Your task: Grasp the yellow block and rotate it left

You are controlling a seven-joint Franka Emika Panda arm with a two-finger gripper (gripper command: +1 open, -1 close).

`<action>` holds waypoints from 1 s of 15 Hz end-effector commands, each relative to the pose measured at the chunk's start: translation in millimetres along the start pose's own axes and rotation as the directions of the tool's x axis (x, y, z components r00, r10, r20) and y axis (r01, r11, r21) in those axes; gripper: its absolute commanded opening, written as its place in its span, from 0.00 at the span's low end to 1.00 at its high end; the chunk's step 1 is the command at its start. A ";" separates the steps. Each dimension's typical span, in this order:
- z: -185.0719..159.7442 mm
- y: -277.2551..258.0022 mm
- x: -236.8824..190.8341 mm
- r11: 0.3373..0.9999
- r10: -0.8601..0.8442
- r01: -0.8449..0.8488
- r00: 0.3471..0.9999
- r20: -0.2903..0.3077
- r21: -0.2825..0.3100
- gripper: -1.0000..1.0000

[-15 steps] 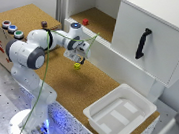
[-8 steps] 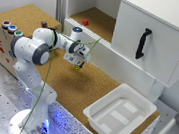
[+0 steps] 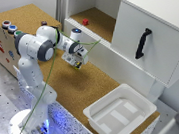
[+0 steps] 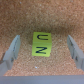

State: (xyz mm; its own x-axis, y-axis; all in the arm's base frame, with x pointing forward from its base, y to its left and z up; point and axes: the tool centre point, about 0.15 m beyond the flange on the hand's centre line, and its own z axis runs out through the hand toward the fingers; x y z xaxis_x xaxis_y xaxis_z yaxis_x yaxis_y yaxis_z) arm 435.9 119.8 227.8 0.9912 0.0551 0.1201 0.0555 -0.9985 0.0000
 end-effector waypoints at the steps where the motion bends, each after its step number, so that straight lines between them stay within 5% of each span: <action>1: 21.6 -5.7 22.4 0.996 0.085 -0.084 0.996 0.029 -0.033 0.00; 11: 27.9 -5.9 26.7 0.995 0.093 -0.092 0.995 0.034 -0.045 0.00; 15: -0.7 -8.5 22.8 0.998 0.045 -0.045 0.999 -0.002 -0.049 0.00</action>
State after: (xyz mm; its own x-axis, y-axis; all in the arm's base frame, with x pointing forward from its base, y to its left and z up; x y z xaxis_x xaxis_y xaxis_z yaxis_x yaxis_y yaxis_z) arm 450.1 123.6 213.0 0.9915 -0.0284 0.1271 -0.0260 -0.9994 -0.0209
